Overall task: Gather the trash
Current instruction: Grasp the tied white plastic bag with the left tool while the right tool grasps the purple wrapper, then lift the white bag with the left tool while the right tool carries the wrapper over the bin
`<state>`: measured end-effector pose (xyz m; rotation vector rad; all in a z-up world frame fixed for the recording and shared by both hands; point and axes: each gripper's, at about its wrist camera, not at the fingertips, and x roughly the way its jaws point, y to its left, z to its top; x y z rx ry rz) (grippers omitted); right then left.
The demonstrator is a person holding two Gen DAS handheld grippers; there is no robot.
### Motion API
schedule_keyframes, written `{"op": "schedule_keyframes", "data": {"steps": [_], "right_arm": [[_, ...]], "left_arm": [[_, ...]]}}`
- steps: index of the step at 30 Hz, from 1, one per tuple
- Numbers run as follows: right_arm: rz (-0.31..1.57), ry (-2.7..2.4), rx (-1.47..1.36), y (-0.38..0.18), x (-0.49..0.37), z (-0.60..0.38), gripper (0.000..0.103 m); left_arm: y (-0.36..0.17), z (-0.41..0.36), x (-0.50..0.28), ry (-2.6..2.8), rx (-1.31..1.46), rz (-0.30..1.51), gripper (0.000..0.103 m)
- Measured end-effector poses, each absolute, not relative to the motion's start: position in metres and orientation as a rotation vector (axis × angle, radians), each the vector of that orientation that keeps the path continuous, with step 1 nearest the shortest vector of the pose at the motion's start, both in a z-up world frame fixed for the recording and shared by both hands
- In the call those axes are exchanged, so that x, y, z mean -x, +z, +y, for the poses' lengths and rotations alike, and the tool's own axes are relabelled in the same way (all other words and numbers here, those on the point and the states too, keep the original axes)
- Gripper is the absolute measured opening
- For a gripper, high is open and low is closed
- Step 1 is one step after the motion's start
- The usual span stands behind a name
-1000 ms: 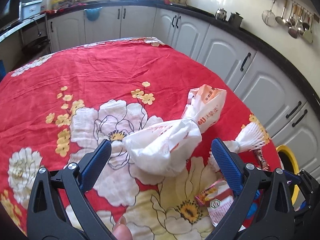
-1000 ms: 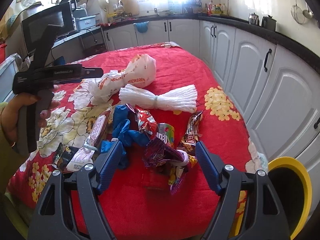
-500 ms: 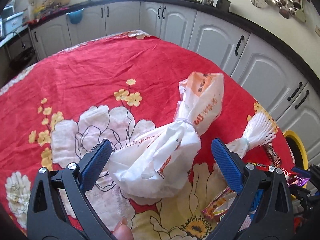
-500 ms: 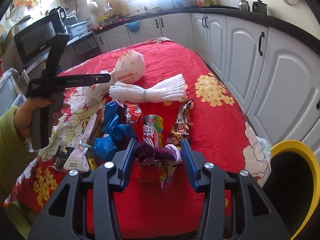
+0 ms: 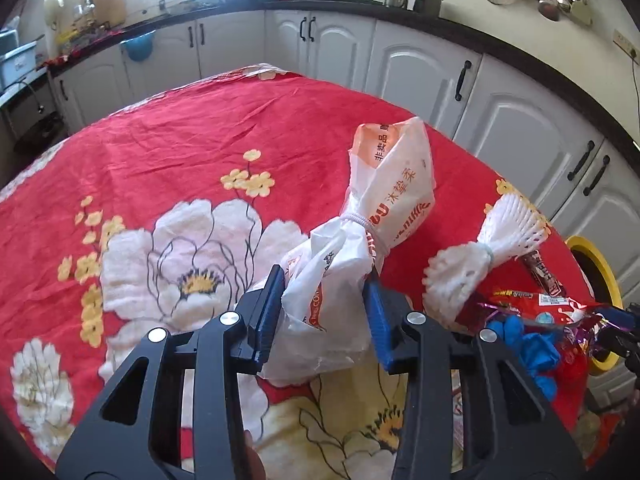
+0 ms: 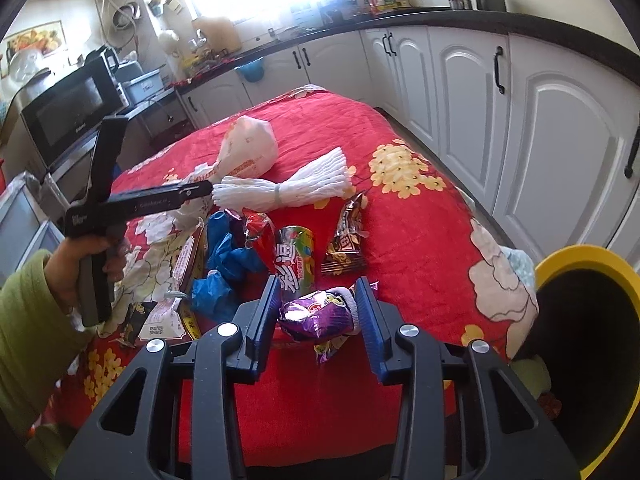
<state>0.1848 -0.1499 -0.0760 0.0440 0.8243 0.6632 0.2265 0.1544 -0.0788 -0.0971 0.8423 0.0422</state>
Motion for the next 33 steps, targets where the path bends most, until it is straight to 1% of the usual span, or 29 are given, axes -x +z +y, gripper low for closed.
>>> {"op": "schedule_keyframes", "data": {"steps": [7, 11, 16, 18, 22, 23, 24, 25, 29, 33], "right_arm": [[0.813, 0.652, -0.084, -0.075, -0.18, -0.16, 0.034], [0.821, 0.644, -0.084, -0.077, -0.182, -0.162, 0.034], [0.843, 0.619, -0.096, -0.087, -0.181, -0.17, 0.034], [0.856, 0.612, -0.12, -0.091, -0.183, -0.175, 0.034], [0.886, 0.602, -0.153, -0.101, -0.184, -0.181, 0.041], [0.895, 0.606, -0.163, -0.104, -0.184, -0.182, 0.041], [0.9, 0.609, -0.168, -0.106, -0.184, -0.182, 0.04], [0.906, 0.614, -0.177, -0.108, -0.184, -0.183, 0.033], [0.891, 0.614, -0.195, -0.105, -0.183, -0.189, 0.029], [0.849, 0.606, -0.212, -0.092, -0.181, -0.201, 0.029]], "left_arm": [[-0.075, 0.166, -0.208, 0.051, 0.2, 0.802, 0.026], [-0.068, 0.176, -0.193, 0.089, 0.258, 0.768, 0.025], [-0.045, 0.179, -0.167, 0.1, 0.296, 0.689, 0.025], [-0.033, 0.176, -0.158, 0.092, 0.305, 0.657, 0.025], [-0.006, 0.163, -0.143, 0.06, 0.298, 0.594, 0.025], [0.0, 0.159, -0.14, 0.051, 0.295, 0.581, 0.025], [0.006, 0.154, -0.138, 0.039, 0.292, 0.566, 0.025], [0.01, 0.151, -0.136, 0.03, 0.289, 0.557, 0.025], [0.027, 0.128, -0.13, -0.027, 0.281, 0.523, 0.025], [0.033, 0.109, -0.13, -0.081, 0.282, 0.52, 0.026]]}}
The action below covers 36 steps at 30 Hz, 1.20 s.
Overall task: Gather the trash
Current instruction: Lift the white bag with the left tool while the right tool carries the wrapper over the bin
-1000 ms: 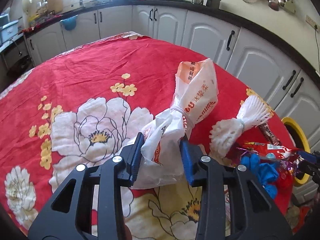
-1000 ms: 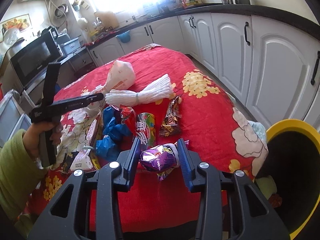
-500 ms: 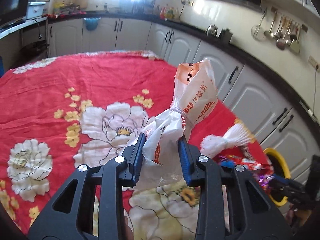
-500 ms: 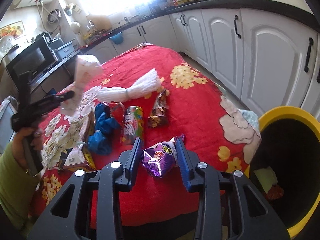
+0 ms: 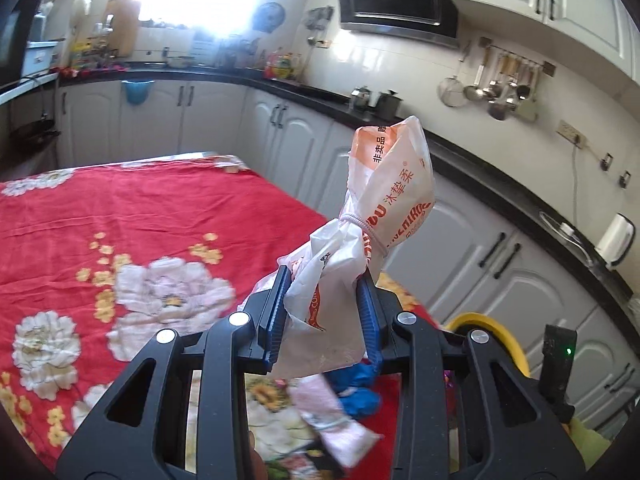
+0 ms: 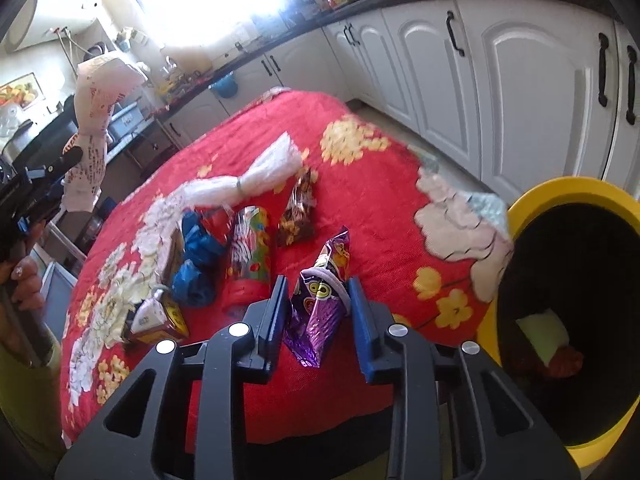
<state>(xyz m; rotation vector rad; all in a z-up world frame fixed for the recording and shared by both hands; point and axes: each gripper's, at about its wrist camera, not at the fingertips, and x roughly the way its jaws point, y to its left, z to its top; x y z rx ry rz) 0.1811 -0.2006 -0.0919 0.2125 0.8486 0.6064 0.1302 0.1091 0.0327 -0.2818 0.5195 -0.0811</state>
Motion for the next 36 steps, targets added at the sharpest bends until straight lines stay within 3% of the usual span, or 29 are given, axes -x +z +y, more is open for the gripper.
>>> {"op": "schedule_keyframes", "data": {"steps": [17, 36], "right_arm": [[0.676, 0.493, -0.24, -0.034, -0.167, -0.286, 0.029], [0.627, 0.356, -0.302, -0.036, -0.152, -0.36, 0.029]], "left_arm": [[0.032, 0.011, -0.146, -0.252, 0.199, 0.546, 0.026], [0.015, -0.081, -0.158, -0.386, 0.106, 0.6, 0.026]]}}
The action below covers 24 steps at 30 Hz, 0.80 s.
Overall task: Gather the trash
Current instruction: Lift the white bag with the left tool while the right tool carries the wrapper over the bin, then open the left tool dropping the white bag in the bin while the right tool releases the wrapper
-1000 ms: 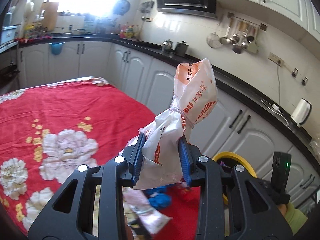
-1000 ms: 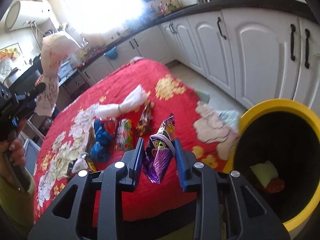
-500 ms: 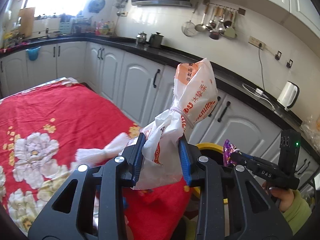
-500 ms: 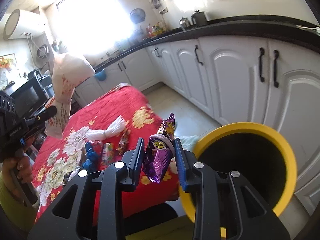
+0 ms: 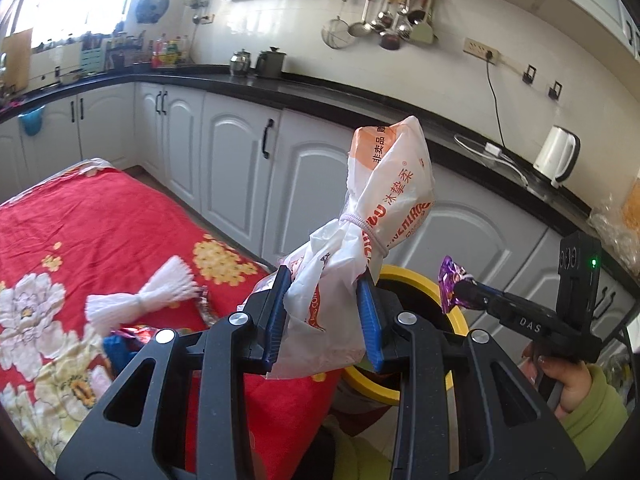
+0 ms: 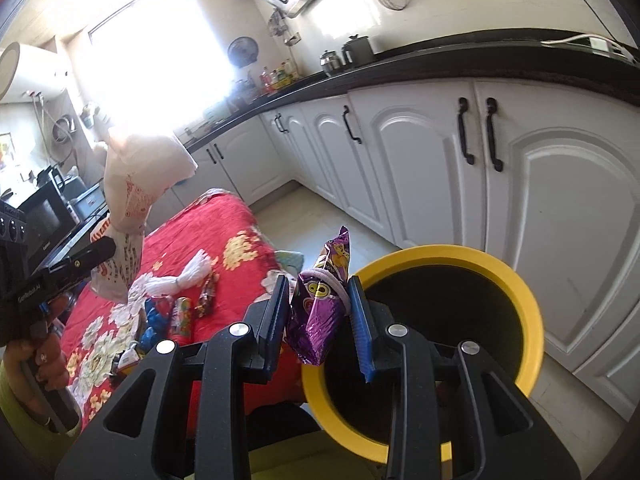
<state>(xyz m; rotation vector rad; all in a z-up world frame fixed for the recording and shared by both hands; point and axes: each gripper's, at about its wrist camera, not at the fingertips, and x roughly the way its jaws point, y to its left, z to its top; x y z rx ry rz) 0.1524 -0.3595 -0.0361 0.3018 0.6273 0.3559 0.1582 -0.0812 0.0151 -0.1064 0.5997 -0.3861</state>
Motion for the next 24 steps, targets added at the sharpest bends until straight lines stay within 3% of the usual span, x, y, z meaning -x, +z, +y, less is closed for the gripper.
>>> {"op": "schedule_keyframes", "data": {"steps": [24], "right_arm": [[0.661, 0.241, -0.401, -0.075, -0.144, -0.425, 0.029]], "left_arm": [[-0.046, -0.173, -0.181, -0.46, -0.029, 0.775, 0.027]]}}
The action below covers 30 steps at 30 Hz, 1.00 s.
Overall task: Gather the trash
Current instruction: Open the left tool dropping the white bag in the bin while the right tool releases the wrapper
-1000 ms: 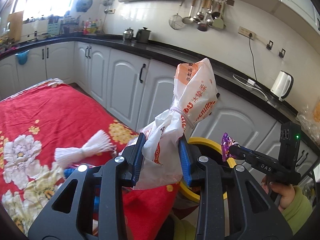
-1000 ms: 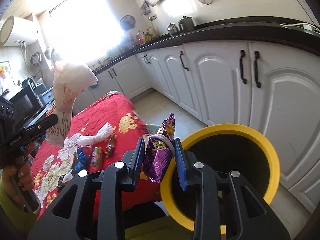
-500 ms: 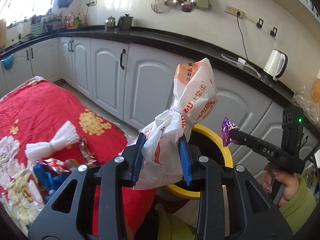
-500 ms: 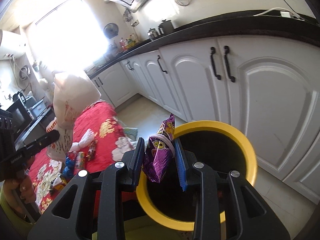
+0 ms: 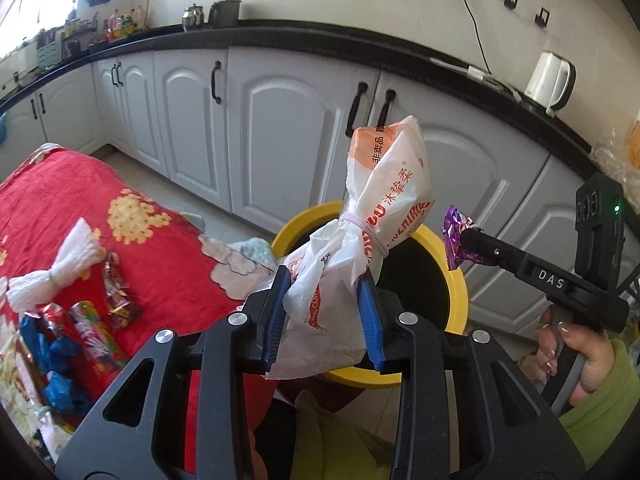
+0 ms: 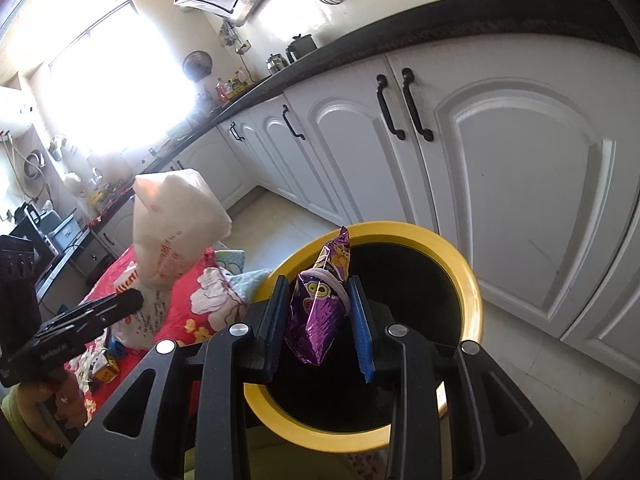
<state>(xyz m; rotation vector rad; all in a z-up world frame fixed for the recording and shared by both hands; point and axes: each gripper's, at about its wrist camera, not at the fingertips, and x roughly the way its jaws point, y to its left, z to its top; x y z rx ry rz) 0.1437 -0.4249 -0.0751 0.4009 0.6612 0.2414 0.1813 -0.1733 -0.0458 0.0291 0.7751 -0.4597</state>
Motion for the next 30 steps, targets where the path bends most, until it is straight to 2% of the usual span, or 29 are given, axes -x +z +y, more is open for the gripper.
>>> {"op": "schedule_keyframes", "data": {"steps": [24, 27, 30], "right_arm": [[0.738, 0.229, -0.435, -0.108, -0.148, -0.426, 0.033], [0.74, 0.224, -0.439, -0.108, -0.15, -0.426, 0.038], [0.74, 0.215, -0.449, -0.109, -0.15, -0.427, 0.045]], "left_arm": [[-0.099, -0.21, -0.198, -0.469, -0.093, 0.918, 0.03], [-0.099, -0.21, -0.2, -0.463, -0.086, 0.921, 0.034], [-0.1, -0.209, -0.201, -0.452, -0.077, 0.923, 0.045]]}}
